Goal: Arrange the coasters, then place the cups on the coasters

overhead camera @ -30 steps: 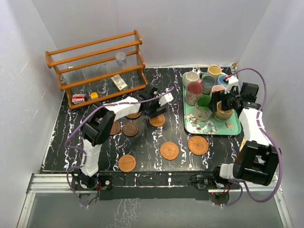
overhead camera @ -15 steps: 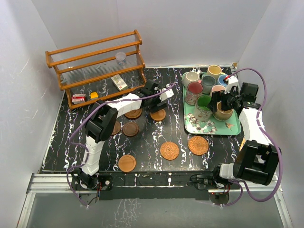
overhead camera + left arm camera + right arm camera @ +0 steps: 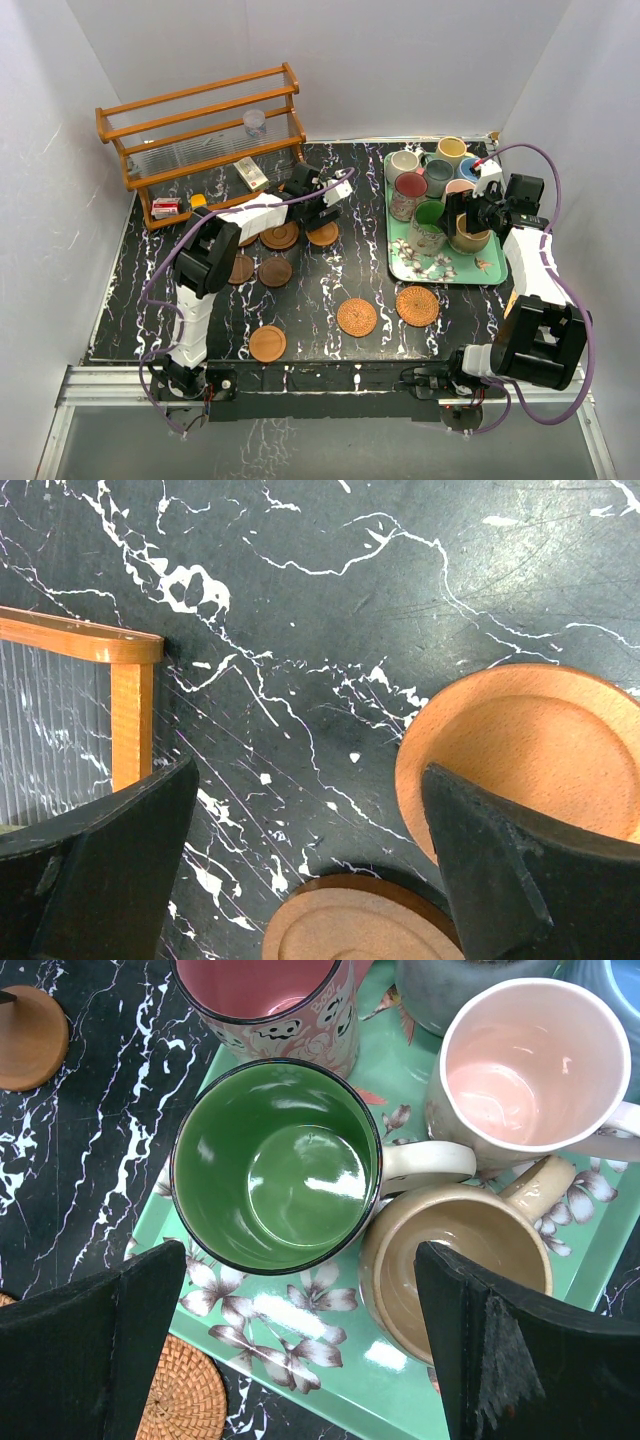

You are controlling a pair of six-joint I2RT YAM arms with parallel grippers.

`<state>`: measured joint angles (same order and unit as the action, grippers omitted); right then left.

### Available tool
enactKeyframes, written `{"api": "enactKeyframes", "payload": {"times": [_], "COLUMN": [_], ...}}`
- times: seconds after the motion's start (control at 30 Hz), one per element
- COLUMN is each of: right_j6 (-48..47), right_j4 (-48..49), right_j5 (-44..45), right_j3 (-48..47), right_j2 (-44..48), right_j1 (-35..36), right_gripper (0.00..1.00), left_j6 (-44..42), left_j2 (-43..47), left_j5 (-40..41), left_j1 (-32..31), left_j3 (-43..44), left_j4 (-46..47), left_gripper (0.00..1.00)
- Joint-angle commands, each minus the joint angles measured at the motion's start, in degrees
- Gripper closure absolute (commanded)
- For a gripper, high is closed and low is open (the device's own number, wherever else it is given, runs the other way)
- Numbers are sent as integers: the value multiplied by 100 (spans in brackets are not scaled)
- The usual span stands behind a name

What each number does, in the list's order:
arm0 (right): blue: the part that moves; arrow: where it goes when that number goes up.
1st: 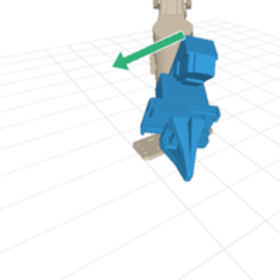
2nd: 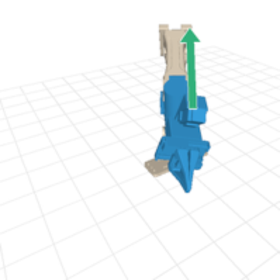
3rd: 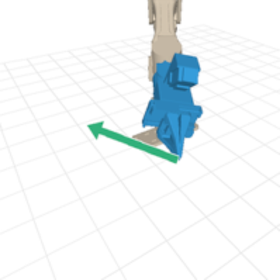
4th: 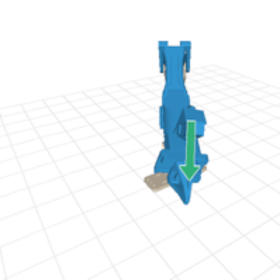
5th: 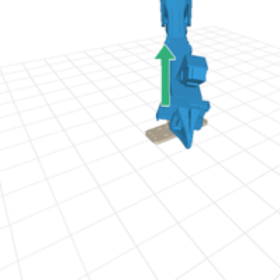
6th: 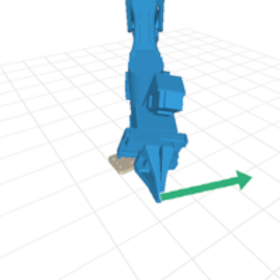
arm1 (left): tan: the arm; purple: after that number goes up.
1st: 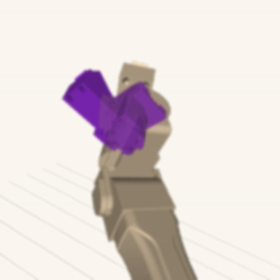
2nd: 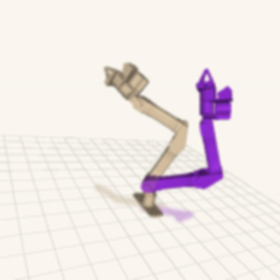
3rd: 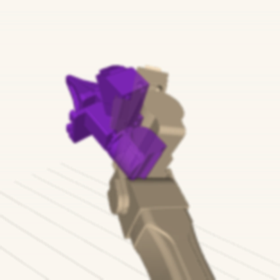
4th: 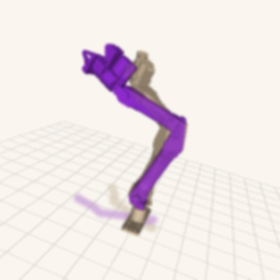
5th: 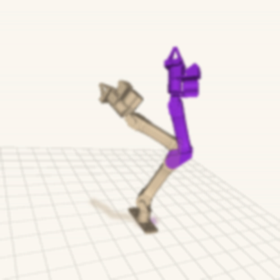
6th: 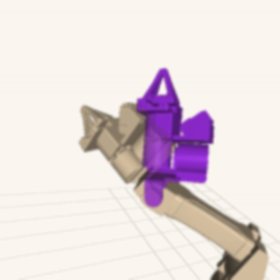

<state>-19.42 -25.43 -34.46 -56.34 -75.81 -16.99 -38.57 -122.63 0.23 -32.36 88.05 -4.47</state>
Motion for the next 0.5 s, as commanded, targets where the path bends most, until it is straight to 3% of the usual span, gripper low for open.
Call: {"api": "enactKeyframes", "payload": {"times": [0.0,0.47], "right_j6": [-36,-36], "right_j4": [218,213], "right_j5": [-35,-44], "right_j3": [-1,-5], "right_j2": [49,44], "right_j1": [-33,-32], "right_gripper": [2,2], "left_j6": [-164,-145], "left_j2": [-146,-5], "left_j5": [320,305], "left_j1": [100,145], "left_j3": [-375,-433], "left_j4": [-884,-933], "left_gripper": [7,7]}}
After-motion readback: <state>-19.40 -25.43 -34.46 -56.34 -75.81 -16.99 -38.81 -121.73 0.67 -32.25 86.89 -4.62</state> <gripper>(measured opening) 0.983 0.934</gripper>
